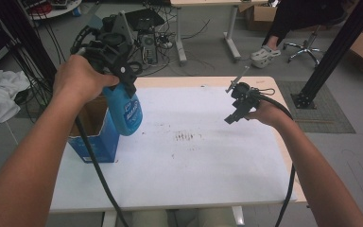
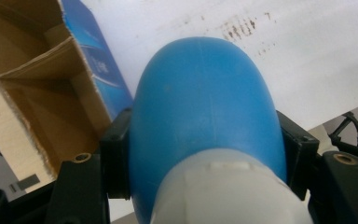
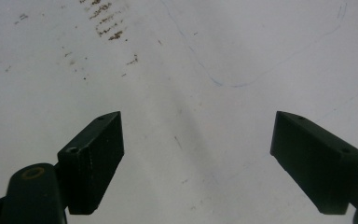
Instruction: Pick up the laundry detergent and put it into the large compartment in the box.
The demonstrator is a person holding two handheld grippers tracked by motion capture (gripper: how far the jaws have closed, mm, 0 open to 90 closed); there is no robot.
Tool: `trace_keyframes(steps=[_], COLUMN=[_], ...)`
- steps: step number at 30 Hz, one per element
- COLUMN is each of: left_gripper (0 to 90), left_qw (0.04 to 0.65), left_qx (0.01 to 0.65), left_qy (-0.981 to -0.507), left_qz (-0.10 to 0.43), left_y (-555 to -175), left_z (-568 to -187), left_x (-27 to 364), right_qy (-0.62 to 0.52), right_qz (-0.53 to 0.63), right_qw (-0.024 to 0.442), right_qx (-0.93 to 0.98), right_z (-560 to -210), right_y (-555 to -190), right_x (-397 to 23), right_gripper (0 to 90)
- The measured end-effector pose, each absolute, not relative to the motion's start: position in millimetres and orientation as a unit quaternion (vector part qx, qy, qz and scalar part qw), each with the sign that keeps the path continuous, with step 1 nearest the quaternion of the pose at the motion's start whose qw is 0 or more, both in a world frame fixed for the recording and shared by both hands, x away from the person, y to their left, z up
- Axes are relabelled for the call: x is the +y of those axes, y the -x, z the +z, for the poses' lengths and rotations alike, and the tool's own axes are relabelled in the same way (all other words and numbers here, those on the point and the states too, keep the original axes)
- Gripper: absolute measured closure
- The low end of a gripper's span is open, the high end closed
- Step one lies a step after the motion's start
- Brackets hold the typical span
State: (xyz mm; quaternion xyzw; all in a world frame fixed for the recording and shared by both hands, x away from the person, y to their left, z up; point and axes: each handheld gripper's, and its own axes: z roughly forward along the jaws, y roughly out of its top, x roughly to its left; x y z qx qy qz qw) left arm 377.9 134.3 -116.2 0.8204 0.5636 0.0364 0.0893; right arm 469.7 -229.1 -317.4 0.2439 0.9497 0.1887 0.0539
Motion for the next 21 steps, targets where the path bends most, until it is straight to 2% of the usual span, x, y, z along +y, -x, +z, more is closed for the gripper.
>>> trace_keyframes(steps=[21], left_gripper=[37.6], left_qw=[0.1], left_qx=[0.62], left_qy=[-0.775], left_qz=[0.062], left_y=[-378], left_z=[-78], left_x=[178], right_qy=[-0.247], right_qz=[0.19], right_qw=[0.054], right_qx=[0.949], right_z=[-316], right_y=[-470], right_x=[-234], right_gripper=[17.1])
